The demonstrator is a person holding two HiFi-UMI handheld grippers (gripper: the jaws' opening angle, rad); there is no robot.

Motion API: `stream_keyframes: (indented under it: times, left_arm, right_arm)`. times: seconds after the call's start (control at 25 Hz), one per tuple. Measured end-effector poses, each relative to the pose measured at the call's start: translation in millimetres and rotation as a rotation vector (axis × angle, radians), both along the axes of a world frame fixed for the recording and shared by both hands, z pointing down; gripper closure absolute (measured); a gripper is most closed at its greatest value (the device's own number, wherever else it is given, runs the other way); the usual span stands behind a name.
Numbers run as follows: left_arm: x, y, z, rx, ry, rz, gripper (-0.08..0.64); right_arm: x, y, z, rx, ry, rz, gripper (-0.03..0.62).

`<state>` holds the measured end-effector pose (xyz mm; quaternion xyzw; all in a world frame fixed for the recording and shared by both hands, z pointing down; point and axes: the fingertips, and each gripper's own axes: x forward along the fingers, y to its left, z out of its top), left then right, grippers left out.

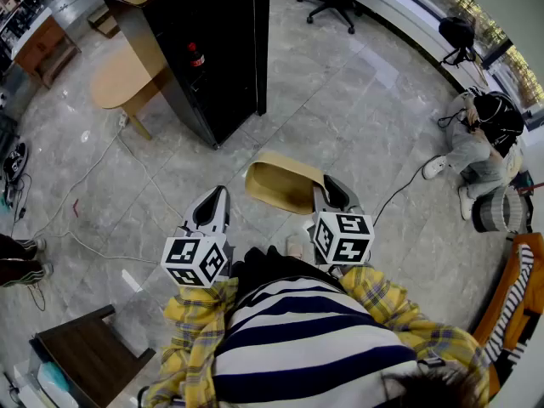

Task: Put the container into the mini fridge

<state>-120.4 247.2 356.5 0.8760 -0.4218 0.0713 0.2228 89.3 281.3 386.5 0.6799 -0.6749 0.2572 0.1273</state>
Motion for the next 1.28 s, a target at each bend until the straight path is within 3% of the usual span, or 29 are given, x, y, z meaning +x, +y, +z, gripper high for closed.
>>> stream_keyframes:
  times: [0.44,0.72,0.92,1.28]
  left_arm:
    - [24.2,-7.5,2.0,0.003,0.012,-0.06,0.543]
    - [32.5,-17.3,13.1,-0.017,0.005,-0.148,0.543]
    - [46.1,-28.6,10.4,0.013,0.017,-0.181,0.543]
    - [46.9,-73.3,16.9,0.031,0.057,-0.158,0.543]
  right_arm:
    - [26.0,-22.8,14.8,-0.034,-0.075,-0.027,0.499]
    - [35.8,-44.5,33.3,-0.086,-0.134,-0.084,0.499]
    - [44.5,-65.9,46.8,-0.119,-0.178,-0.098,0.499]
    - [41.4,-104.5,77.0,-0.213,-0.288,-0.028,0.499]
